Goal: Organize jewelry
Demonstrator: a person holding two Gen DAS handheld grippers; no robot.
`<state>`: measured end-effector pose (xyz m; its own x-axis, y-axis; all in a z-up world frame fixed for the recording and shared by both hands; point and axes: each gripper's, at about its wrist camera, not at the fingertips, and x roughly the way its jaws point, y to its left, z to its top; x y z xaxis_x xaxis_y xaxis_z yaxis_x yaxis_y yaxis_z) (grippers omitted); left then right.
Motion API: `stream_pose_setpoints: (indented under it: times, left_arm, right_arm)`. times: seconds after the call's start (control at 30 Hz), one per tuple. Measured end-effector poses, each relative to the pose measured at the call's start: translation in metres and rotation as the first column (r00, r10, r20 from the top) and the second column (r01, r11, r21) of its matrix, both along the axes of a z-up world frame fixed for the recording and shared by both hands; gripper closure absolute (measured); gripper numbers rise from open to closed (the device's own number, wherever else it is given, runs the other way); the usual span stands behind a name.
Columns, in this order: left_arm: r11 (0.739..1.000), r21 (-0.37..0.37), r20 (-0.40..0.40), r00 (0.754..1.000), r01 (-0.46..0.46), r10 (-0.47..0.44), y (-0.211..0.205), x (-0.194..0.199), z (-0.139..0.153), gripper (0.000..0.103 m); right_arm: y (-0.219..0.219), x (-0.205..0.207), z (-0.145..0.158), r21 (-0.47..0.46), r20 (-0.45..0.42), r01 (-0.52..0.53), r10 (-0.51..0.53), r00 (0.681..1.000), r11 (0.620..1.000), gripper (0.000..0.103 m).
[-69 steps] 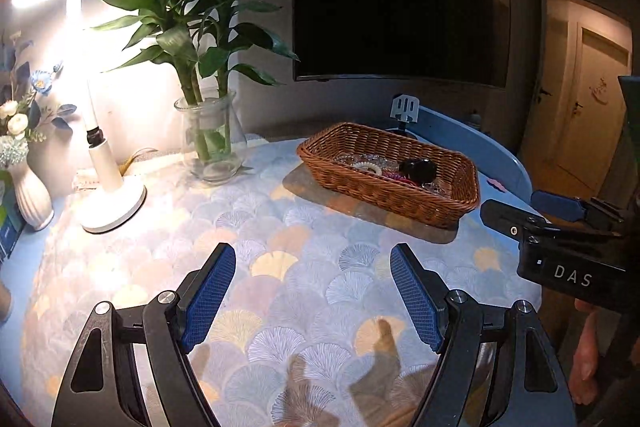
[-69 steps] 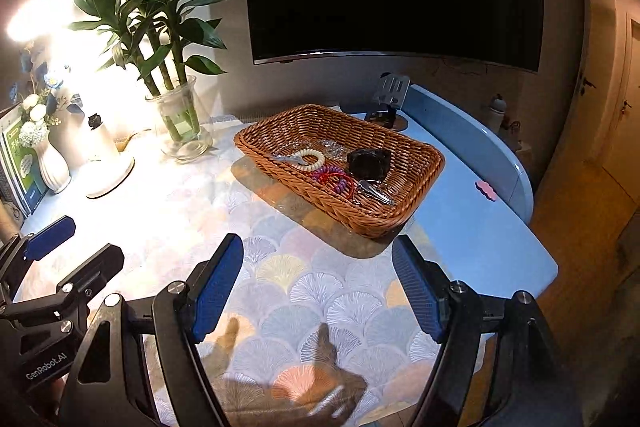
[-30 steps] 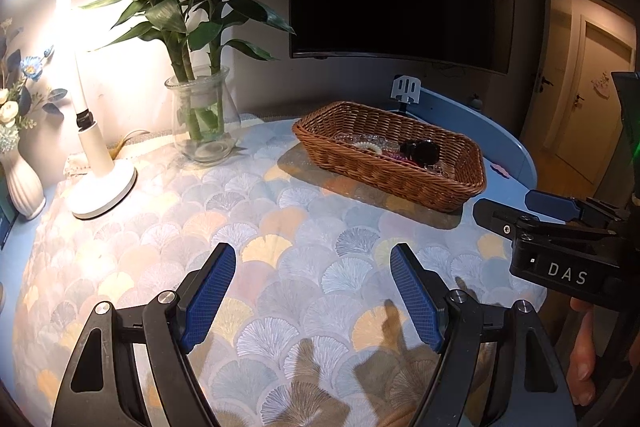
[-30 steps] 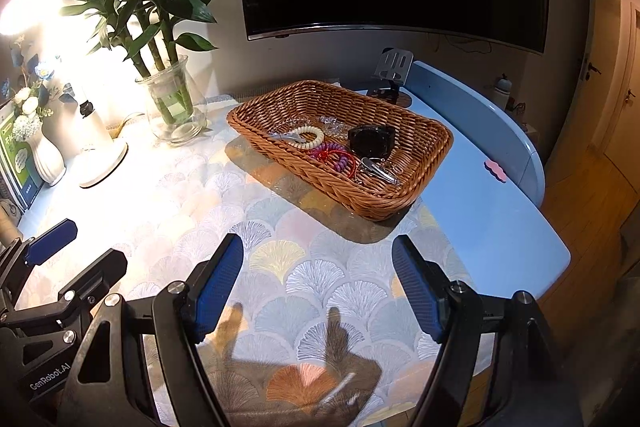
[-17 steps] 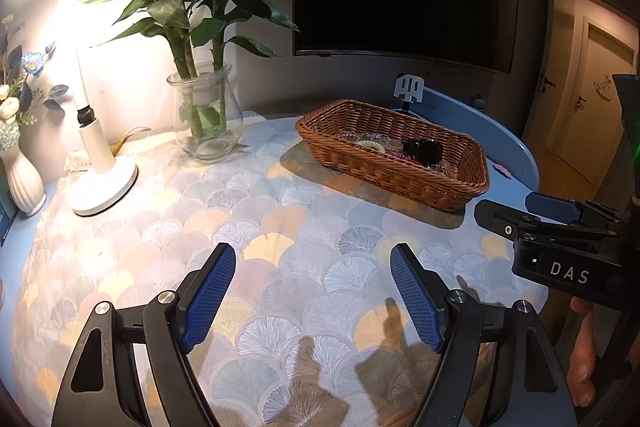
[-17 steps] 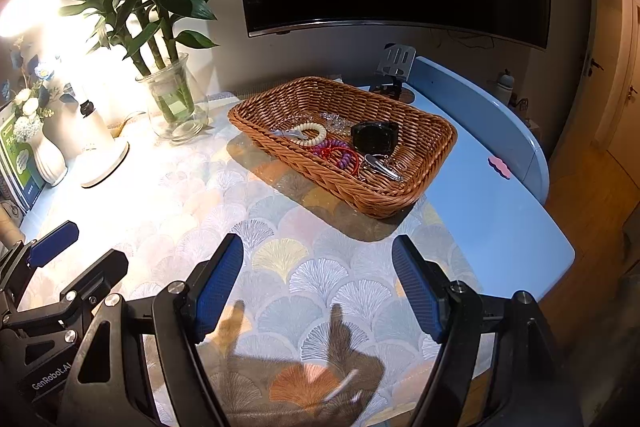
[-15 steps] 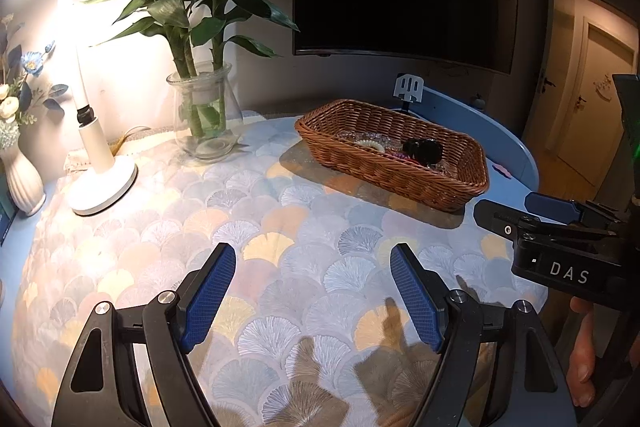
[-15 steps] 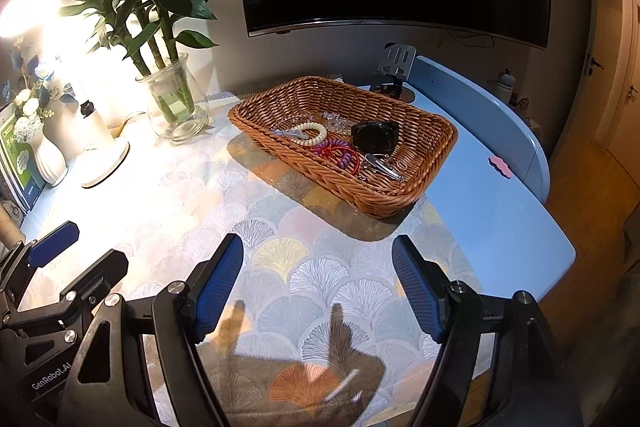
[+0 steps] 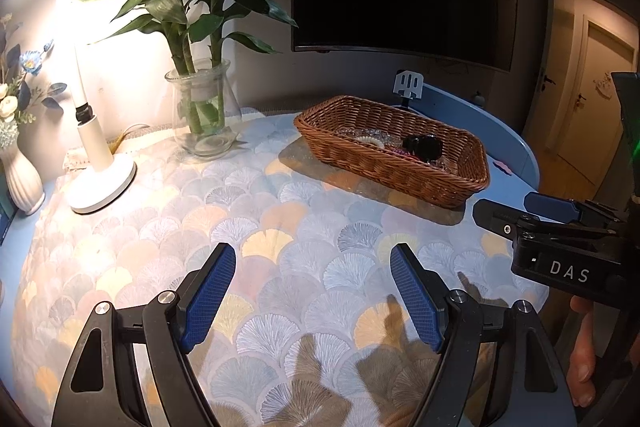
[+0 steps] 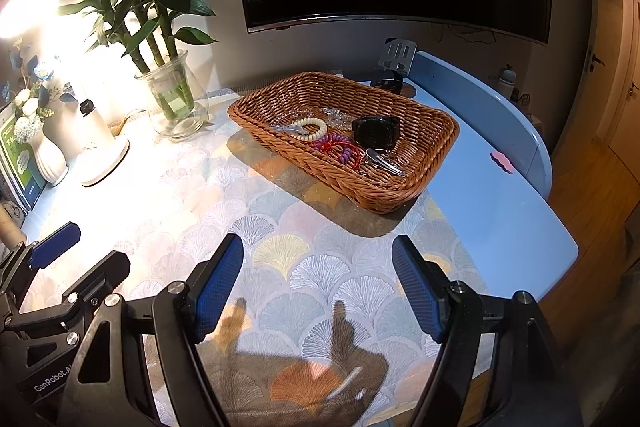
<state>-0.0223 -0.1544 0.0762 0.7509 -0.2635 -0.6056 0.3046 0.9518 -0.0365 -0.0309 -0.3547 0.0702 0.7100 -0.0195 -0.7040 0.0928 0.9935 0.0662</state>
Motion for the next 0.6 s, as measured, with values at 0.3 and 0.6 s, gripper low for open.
stream_pose_setpoints:
  times: [0.3, 0.6]
  left_arm:
    - [1.0, 0.009, 0.0, 1.0, -0.01, 0.01, 0.0007, 0.0009, -0.0016, 0.023]
    - [1.0, -0.005, 0.027, 0.999, -0.02, 0.02, 0.0037, -0.0013, 0.0008, 0.023]
  right_arm:
    - [-0.0002, -0.0007, -0.0003, 0.004, -0.003, 0.001, -0.001, 1.0, 1.0, 0.024]
    - [0.0015, -0.0012, -0.0016, 0.008, -0.008, 0.004, -0.003, 1.0, 1.0, 0.024]
